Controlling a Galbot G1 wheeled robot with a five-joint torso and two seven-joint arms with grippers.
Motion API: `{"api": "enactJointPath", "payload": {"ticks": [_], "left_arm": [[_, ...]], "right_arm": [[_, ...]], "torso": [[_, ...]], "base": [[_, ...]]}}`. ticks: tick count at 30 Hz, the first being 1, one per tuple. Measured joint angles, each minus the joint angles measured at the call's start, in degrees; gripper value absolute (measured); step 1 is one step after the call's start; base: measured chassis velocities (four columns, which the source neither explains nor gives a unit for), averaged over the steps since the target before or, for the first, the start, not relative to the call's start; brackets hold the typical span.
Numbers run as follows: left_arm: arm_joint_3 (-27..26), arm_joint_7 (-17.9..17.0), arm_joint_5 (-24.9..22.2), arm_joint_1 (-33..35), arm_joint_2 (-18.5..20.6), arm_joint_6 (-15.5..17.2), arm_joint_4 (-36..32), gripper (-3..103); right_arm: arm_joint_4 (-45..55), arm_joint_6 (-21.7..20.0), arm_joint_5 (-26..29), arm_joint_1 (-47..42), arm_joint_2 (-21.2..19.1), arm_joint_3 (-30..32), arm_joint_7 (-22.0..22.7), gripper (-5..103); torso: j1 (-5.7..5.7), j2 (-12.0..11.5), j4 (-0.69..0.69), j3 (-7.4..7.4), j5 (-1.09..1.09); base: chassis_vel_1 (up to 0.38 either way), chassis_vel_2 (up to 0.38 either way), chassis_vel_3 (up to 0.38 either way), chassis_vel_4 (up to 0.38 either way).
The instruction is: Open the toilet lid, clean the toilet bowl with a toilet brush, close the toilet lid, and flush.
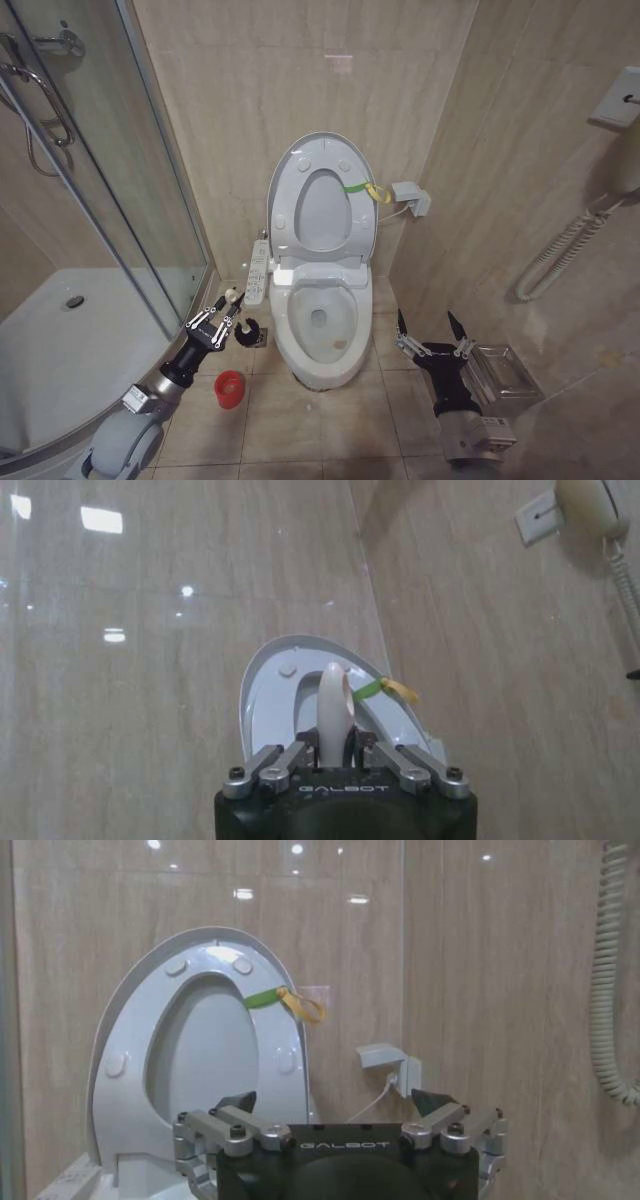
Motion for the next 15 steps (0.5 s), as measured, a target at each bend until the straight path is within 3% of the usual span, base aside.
{"api": "enactJointPath", "payload": {"ticks": [5, 15], "left_arm": [[2.21, 0.46, -2.48, -3.21, 0.71, -0.34, 0.21, 22], [5.08, 1.71, -5.77, -5.76, 2.83, 0.96, -5.76, 22]], "right_arm": [[0.00, 0.00, 0.00, 0.00, 0.00, 0.00, 0.00, 100], [0.00, 0.00, 0.00, 0.00, 0.00, 0.00, 0.00, 100]], "torso": [[0.00, 0.00, -0.02, 0.00, 0.00], [0.00, 0.00, 0.01, -0.01, 0.01]], "base": [[0.000, 0.000, 0.000, 0.000], [0.000, 0.000, 0.000, 0.000]]}}
